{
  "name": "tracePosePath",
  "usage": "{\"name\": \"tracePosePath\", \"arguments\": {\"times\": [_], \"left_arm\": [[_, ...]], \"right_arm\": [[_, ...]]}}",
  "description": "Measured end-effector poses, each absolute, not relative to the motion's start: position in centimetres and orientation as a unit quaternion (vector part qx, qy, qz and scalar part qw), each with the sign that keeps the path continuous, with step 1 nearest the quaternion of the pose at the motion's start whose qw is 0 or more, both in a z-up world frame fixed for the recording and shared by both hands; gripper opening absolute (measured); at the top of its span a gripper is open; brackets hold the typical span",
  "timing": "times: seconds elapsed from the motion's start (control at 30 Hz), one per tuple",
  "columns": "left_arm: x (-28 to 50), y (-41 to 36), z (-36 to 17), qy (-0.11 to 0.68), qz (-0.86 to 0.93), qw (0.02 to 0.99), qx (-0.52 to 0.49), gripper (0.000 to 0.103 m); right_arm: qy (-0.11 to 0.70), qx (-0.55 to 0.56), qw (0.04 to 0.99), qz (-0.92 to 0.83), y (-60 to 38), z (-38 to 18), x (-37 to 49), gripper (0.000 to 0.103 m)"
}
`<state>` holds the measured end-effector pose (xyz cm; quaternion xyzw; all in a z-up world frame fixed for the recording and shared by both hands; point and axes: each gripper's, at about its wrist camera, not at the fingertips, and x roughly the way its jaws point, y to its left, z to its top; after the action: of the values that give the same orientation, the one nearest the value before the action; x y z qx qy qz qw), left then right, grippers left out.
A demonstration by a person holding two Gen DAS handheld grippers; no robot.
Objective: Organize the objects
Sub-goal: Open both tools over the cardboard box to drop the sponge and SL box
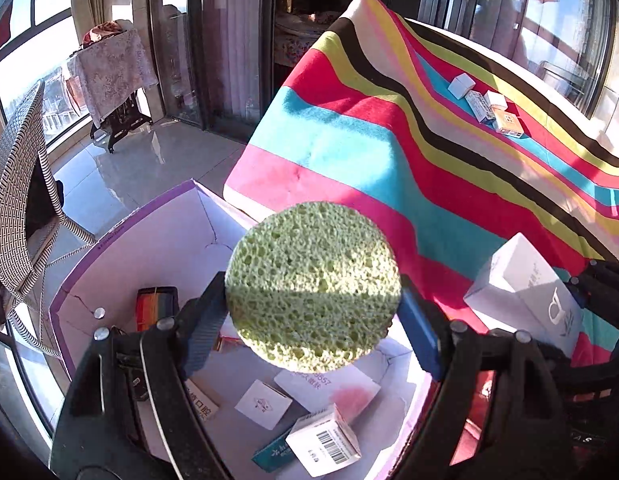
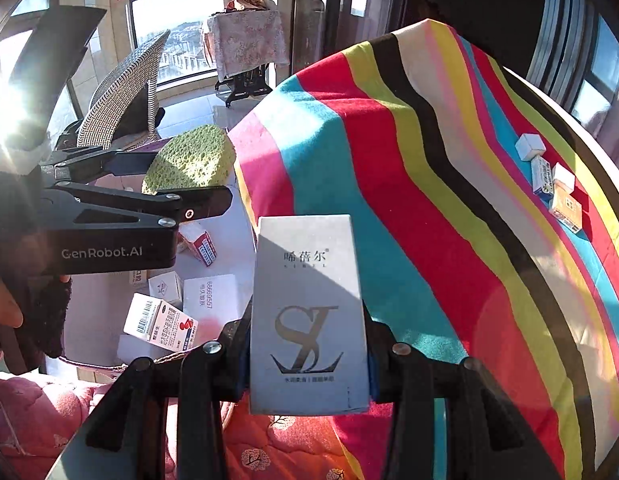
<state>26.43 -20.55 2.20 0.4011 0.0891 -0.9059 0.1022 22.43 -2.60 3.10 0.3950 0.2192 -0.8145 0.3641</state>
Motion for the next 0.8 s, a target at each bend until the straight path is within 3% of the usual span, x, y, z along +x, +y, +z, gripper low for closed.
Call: {"name": "tracePosePath", "arguments": {"times": [0.33,0.6,0.8], "left_arm": [[29.0,-28.1,0.0,0.129,-0.873,0.218,0.417,0.083],[29.0,-29.7,0.5,0.14,-0.872,0.261,0.39,0.092],[25.6,-25.4,1.2,0.148,-0.89,0.181,0.392,0.092]], "right_arm": [[0.285,0.377,0.47,-0.745,-11.4,1.1,25.6,0.044],[0.19,0.402,0.465,-0.766,-9.4,1.6,22.7,0.058],[0.1,0.412,0.364,-0.83,-1.9,3.0,17.6,0.062]]}}
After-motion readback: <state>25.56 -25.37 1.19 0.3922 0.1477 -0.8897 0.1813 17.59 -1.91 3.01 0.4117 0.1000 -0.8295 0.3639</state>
